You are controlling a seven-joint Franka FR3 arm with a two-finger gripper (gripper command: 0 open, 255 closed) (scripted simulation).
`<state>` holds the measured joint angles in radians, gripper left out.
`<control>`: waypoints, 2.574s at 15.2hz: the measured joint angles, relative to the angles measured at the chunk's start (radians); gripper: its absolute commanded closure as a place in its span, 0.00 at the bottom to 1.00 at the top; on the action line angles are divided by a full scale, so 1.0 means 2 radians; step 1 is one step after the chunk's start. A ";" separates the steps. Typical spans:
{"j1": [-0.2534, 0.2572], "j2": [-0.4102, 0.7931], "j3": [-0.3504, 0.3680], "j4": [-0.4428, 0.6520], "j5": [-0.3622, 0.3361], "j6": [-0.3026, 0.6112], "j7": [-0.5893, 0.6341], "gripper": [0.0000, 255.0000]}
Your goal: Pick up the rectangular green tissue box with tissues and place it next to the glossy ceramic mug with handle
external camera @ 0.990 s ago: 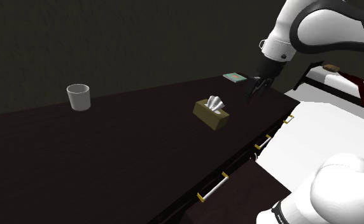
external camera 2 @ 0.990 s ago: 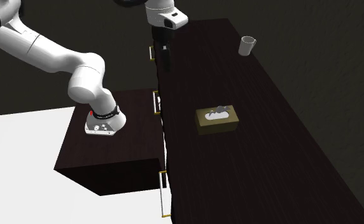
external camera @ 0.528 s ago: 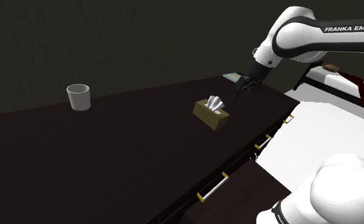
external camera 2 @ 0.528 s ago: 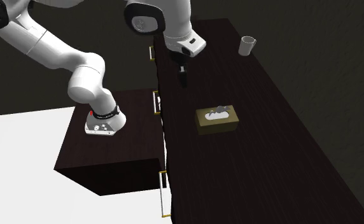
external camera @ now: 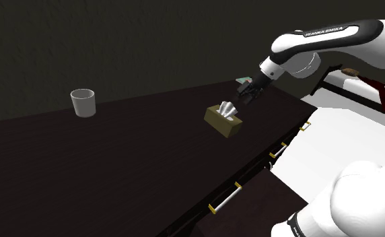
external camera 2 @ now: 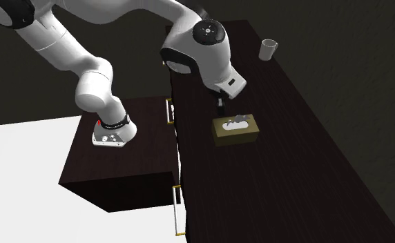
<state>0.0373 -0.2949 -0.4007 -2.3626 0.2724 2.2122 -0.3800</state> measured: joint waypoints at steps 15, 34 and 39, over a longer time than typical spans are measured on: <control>0.023 0.212 -0.056 0.105 0.286 0.025 -0.198 0.00; 0.023 0.214 -0.055 0.108 0.289 0.026 -0.199 1.00; 0.025 0.196 -0.059 0.115 0.264 0.012 -0.173 1.00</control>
<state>0.0873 0.0973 -0.5185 -2.1327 0.7998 2.2357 -0.7270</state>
